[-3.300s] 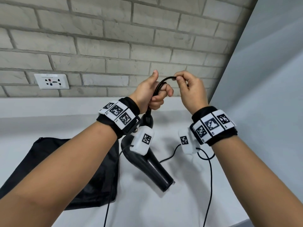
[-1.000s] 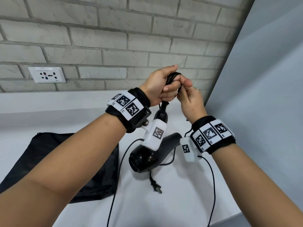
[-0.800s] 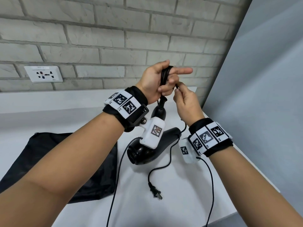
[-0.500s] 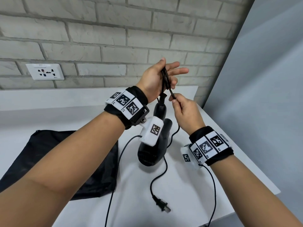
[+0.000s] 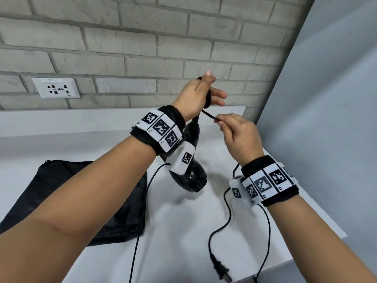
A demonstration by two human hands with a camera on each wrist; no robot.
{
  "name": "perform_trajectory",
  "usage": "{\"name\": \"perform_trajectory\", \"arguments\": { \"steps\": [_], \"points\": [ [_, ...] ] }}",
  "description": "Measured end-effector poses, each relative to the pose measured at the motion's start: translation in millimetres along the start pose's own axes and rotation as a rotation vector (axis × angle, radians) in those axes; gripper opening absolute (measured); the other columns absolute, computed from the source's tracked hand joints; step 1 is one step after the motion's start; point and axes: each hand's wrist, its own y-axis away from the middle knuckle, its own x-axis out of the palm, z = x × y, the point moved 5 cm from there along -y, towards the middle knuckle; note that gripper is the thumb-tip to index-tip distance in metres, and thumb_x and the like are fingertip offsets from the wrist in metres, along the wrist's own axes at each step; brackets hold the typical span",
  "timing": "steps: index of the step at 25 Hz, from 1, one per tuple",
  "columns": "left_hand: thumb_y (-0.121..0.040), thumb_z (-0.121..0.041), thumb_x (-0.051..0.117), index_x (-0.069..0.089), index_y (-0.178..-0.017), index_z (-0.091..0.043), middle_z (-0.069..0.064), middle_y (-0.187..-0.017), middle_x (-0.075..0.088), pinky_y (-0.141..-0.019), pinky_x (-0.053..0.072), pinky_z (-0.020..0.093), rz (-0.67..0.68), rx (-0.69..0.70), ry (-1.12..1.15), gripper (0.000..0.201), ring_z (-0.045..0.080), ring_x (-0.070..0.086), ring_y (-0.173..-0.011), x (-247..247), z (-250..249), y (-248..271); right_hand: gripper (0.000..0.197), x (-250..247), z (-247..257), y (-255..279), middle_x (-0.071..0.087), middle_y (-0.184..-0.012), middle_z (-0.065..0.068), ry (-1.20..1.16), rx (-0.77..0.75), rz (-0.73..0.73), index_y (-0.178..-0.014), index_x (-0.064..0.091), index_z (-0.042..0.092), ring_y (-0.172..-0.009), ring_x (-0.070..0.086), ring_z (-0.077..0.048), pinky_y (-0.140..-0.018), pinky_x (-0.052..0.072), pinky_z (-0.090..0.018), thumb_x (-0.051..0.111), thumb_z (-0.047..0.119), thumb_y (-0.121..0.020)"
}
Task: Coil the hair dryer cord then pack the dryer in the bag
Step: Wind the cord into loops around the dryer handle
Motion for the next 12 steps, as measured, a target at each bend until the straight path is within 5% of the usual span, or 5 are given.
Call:
{"name": "perform_trajectory", "arguments": {
  "steps": [2, 4, 7, 10, 12],
  "points": [
    [-0.101, -0.036, 0.02, 0.051, -0.122, 0.002, 0.002, -0.076, 0.067, -0.074, 0.049, 0.015, 0.096, 0.012, -0.229, 0.054, 0.005, 0.064, -0.065, 5, -3, 4, 0.027, -11, 7, -10, 0.067, -0.076, -0.005, 0.06, -0.121, -0.077, -0.091, 0.068, 0.009, -0.068, 0.056, -0.015, -0.06, 0.039, -0.02, 0.044, 0.023, -0.09],
    [-0.101, -0.037, 0.017, 0.065, -0.095, -0.003, -0.004, -0.058, 0.065, -0.065, 0.045, 0.014, 0.209, 0.051, -0.424, 0.058, 0.002, 0.06, -0.056, 11, -5, 10, 0.023, -19, 15, -19, 0.066, -0.071, -0.005, 0.058, -0.231, -0.113, -0.089, 0.068, 0.01, -0.065, 0.059, -0.018, -0.059, 0.045, -0.025, 0.047, 0.02, -0.091],
    [-0.099, -0.043, 0.001, 0.056, -0.058, -0.01, -0.002, -0.037, 0.052, -0.05, 0.039, 0.023, 0.352, -0.008, -0.442, 0.076, 0.009, 0.044, -0.033, 21, -5, 18, 0.009, -29, 17, -34, 0.062, -0.069, -0.002, -0.032, -0.23, -0.088, -0.092, 0.054, 0.018, -0.058, 0.056, -0.013, -0.057, 0.047, -0.026, 0.054, 0.025, -0.087],
    [-0.092, -0.049, -0.014, 0.056, -0.066, 0.001, -0.001, -0.03, 0.043, -0.04, 0.029, 0.023, 0.535, -0.146, -0.243, 0.089, 0.008, 0.024, -0.025, 30, -3, 24, 0.027, -34, 14, -49, 0.051, -0.087, 0.003, -0.138, -0.145, -0.029, -0.093, 0.05, 0.017, -0.063, 0.048, 0.004, -0.061, 0.038, -0.007, 0.063, 0.036, -0.078],
    [-0.089, -0.053, -0.019, 0.056, -0.07, 0.005, -0.006, -0.026, 0.033, -0.038, 0.027, 0.024, 0.651, -0.185, -0.16, 0.097, 0.008, 0.019, -0.024, 31, -2, 24, 0.032, -34, 9, -57, 0.056, -0.085, 0.01, -0.284, -0.037, 0.056, -0.089, 0.062, 0.012, -0.059, 0.049, 0.005, -0.06, 0.036, -0.006, 0.059, 0.043, -0.08]
  ]
}}
